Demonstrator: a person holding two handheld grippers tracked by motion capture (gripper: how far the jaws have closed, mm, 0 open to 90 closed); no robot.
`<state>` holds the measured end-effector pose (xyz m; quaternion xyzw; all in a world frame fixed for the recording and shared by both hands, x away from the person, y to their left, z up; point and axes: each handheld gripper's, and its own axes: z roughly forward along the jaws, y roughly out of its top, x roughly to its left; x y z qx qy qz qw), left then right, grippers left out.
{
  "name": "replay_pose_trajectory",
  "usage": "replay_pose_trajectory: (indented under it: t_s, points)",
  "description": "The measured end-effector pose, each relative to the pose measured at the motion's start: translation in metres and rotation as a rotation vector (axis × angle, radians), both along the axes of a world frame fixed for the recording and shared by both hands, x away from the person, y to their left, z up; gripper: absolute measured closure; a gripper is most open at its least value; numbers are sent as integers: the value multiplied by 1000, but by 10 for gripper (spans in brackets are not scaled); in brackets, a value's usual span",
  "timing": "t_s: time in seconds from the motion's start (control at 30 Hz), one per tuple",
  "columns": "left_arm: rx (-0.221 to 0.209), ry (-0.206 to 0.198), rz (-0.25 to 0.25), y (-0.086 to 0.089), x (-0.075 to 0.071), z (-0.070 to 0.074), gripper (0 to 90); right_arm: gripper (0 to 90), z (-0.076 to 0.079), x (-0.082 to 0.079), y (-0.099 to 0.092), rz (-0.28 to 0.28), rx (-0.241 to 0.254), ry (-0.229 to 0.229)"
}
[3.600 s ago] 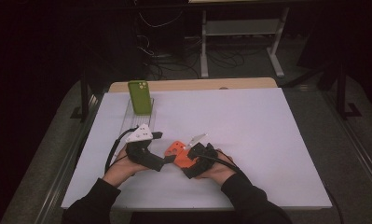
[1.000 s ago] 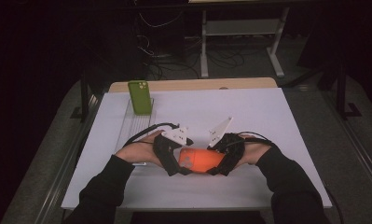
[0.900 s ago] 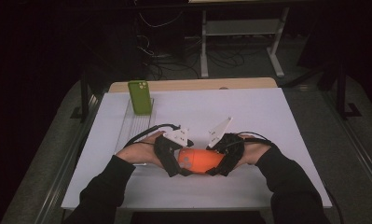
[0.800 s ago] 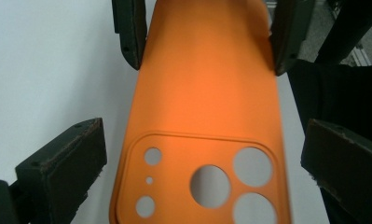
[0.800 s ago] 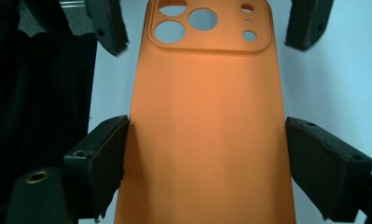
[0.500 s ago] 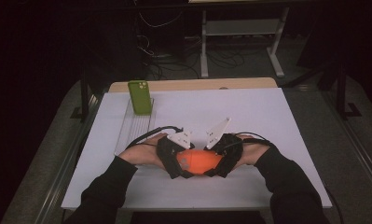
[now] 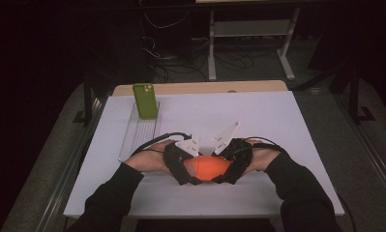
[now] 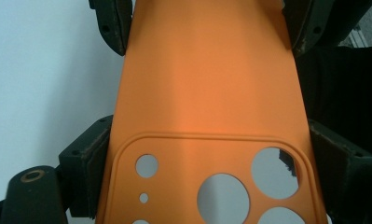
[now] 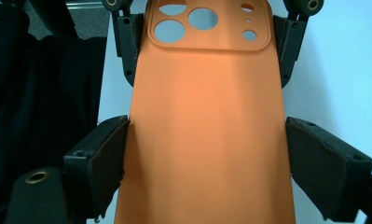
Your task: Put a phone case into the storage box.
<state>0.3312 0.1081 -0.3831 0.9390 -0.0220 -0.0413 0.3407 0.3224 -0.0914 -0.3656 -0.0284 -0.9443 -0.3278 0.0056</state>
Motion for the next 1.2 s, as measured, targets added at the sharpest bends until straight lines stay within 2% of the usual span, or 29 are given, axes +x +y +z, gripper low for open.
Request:
replay_pose_trajectory:
  t_s: [0.13,0.27,0.37,0.43,0.5,0.53,0.57,0.67,0.73,0.8,0.83,0.97,1.03,1.1,1.2]
  points:
    - [8,5,0,0,1,0,153,148,-1,1,0,-8,-5,11]
    - [18,8,0,-1,0,0,155,139,-3,2,0,-34,-7,51]
    - [33,-4,-5,0,0,0,155,99,-5,2,0,-42,-4,61]
    - [34,2,7,2,1,1,155,48,-4,2,-2,-51,7,73]
    - [35,-2,13,4,3,1,155,38,-2,4,-6,-80,21,52]
    - [30,7,25,5,3,1,155,36,-1,5,-9,-99,24,46]
    - [22,16,43,6,3,1,155,37,-1,4,-12,-128,22,64]
    - [25,23,88,9,6,1,155,40,1,6,-21,-177,41,44]
    - [25,28,134,10,7,1,155,40,0,10,-27,-190,69,6]
    - [17,35,168,12,8,0,155,38,0,12,-34,-225,84,-1]
    - [17,25,182,13,8,0,155,37,0,12,-37,-254,85,11]
    - [29,24,251,16,9,-4,155,39,-4,13,-50,-332,123,7]
    - [28,33,289,17,8,-6,155,28,-6,10,-54,-395,136,52]
    - [38,31,347,17,8,-7,155,20,-8,10,-57,-435,152,81]
    - [47,35,432,16,8,-8,155,29,-10,9,-61,-491,182,83]
